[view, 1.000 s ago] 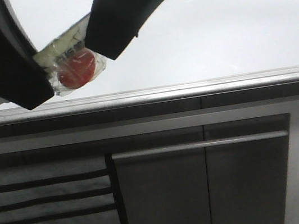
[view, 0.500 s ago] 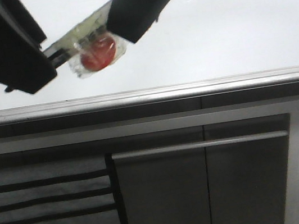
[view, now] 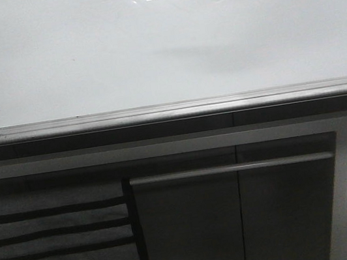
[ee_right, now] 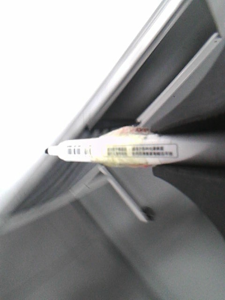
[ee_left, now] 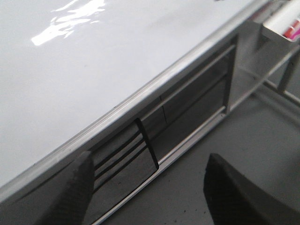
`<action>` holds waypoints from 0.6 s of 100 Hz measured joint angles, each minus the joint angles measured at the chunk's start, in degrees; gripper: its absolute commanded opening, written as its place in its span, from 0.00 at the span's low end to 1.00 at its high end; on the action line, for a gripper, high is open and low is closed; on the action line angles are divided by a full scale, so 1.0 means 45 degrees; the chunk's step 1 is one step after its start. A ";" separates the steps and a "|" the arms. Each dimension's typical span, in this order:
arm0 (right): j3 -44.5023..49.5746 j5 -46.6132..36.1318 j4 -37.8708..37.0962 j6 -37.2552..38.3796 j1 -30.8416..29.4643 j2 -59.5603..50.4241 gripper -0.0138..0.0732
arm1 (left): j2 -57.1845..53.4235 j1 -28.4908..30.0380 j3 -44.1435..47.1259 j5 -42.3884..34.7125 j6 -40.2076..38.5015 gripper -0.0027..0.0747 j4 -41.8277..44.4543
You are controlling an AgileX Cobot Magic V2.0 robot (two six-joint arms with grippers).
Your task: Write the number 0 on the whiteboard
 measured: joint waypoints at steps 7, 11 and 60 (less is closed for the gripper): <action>0.0760 -0.0652 0.0578 0.0515 -0.0836 -0.0375 0.15 | -0.0613 0.0774 0.0695 -0.0536 -0.1235 0.63 0.0000; 0.1173 -0.0877 0.0976 0.0661 -0.1197 -0.0546 0.15 | -0.0862 0.1186 0.1057 -0.0813 -0.1718 0.63 -0.0070; 0.0197 0.0210 0.1744 0.1507 -0.1570 0.1527 0.15 | -0.1182 0.2368 0.2039 -0.1926 -0.2649 0.63 -0.0563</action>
